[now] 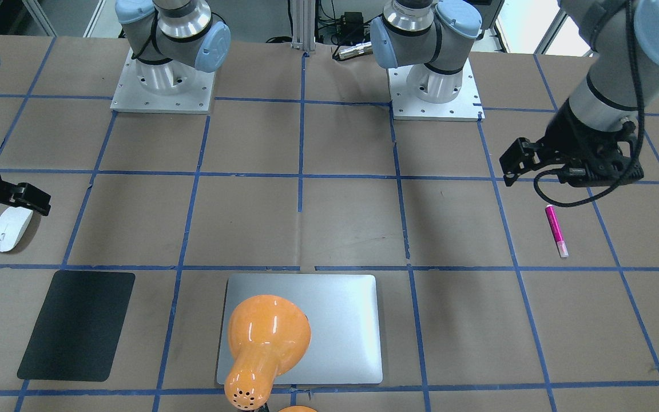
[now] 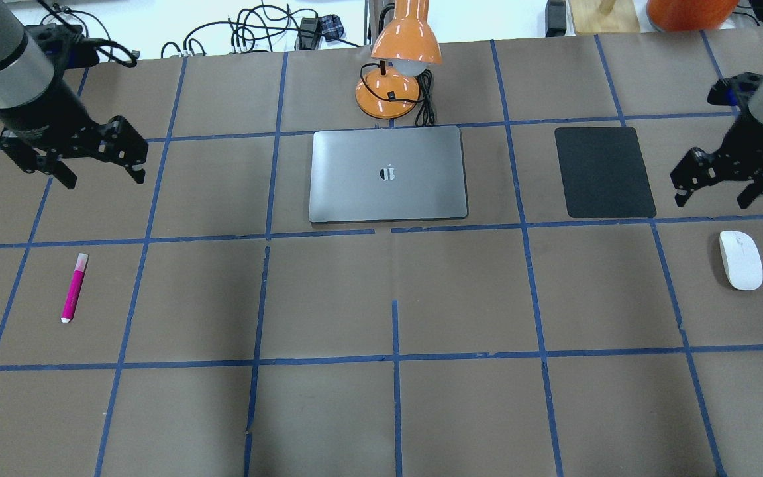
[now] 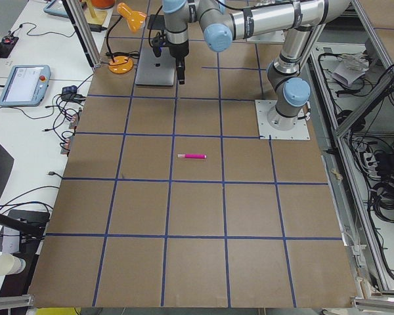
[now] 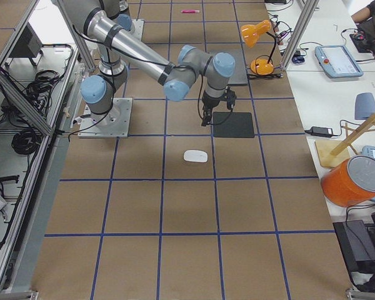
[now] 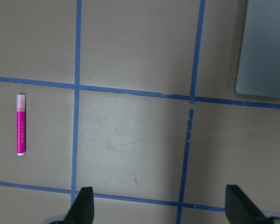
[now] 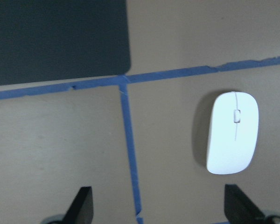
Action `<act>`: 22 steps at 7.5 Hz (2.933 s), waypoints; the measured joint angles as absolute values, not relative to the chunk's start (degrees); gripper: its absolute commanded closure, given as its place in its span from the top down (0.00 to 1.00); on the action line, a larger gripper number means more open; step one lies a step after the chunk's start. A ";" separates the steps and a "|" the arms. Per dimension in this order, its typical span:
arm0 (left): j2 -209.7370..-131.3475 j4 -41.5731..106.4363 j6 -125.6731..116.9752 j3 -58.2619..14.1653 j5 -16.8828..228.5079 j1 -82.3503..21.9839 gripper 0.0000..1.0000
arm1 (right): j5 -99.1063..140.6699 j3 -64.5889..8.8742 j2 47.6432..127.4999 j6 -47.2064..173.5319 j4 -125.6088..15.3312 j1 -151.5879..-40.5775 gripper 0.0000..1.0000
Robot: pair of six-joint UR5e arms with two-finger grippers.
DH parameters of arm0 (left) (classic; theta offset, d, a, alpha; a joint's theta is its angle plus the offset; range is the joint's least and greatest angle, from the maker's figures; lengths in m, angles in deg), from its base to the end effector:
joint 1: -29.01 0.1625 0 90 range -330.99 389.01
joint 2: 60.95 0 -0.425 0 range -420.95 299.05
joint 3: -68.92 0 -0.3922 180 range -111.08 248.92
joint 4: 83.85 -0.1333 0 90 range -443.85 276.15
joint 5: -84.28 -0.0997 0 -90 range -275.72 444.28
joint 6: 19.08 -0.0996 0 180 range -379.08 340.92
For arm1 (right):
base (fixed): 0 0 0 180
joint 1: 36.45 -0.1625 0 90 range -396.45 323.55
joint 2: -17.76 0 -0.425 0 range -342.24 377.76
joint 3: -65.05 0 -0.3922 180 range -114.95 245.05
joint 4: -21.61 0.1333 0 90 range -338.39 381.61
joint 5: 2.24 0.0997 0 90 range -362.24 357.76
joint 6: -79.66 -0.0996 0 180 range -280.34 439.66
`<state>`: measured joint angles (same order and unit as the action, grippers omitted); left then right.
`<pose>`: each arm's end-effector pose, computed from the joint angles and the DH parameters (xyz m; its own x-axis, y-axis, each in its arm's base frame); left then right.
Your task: Place pen and mouse around notebook
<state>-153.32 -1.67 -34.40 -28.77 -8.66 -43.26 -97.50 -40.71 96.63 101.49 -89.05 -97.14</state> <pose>0.0300 -0.5148 0.4153 -0.9984 -0.0400 -0.0391 -0.0420 0.9978 0.0512 -0.1464 -0.5144 0.2927 -0.9915 0.1221 0.0442 0.1271 0.9827 0.1346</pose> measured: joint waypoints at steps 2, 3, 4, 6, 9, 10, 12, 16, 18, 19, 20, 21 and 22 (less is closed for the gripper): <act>-156.80 -18.44 -47.06 -39.67 -8.84 -33.81 1.00 | -98.17 -46.50 95.31 106.98 -98.27 -90.28 1.00; -159.50 -26.06 -51.46 -43.75 -8.88 -30.24 1.00 | -98.21 -47.33 93.24 109.43 -101.42 -88.90 1.00; -162.41 -31.05 -54.25 -45.95 -8.78 -27.70 1.00 | -98.14 -47.68 90.52 112.10 -104.93 -88.14 1.00; -166.77 -34.93 -56.49 -47.58 -8.74 -25.15 0.99 | -97.95 -47.82 87.27 113.97 -107.99 -86.85 1.00; -171.40 -37.14 -56.89 -47.32 -8.85 -24.39 0.84 | -97.57 -47.83 85.62 114.12 -108.77 -86.49 0.66; -172.37 -38.53 -56.91 -47.26 -8.82 -24.29 0.38 | -97.46 -47.89 85.50 114.15 -108.68 -86.47 0.47; -173.20 -39.57 -56.80 -47.01 -8.87 -23.76 0.00 | -97.50 -47.90 85.49 114.59 -108.41 -86.46 0.03; -172.40 -39.79 -56.40 -46.98 -8.92 -23.55 0.00 | -97.62 -44.19 88.00 114.17 -107.24 -90.68 0.00; -171.60 -39.45 -55.55 -47.03 -8.87 -23.83 0.00 | -97.69 -36.43 86.94 107.69 -101.69 -99.64 0.00; -170.37 -38.26 -52.75 -47.00 -8.78 -24.40 0.00 | -97.47 -32.97 85.23 103.20 -99.55 -104.44 0.00; -168.71 -36.16 -47.55 -46.68 -8.51 -25.46 0.00 | -97.34 -29.87 82.62 99.28 -98.73 -108.15 0.00; -167.19 -33.49 -40.30 -45.81 -8.28 -27.79 0.00 | -97.29 -26.79 79.39 96.91 -98.51 -110.19 0.00; -166.20 -30.50 -30.80 -44.20 -7.88 -31.42 0.00 | -97.26 -24.28 76.27 95.82 -98.39 -111.13 0.01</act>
<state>-166.20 -30.50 -30.80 -44.20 -7.88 -31.42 -97.26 -24.28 76.27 95.82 -98.39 -111.13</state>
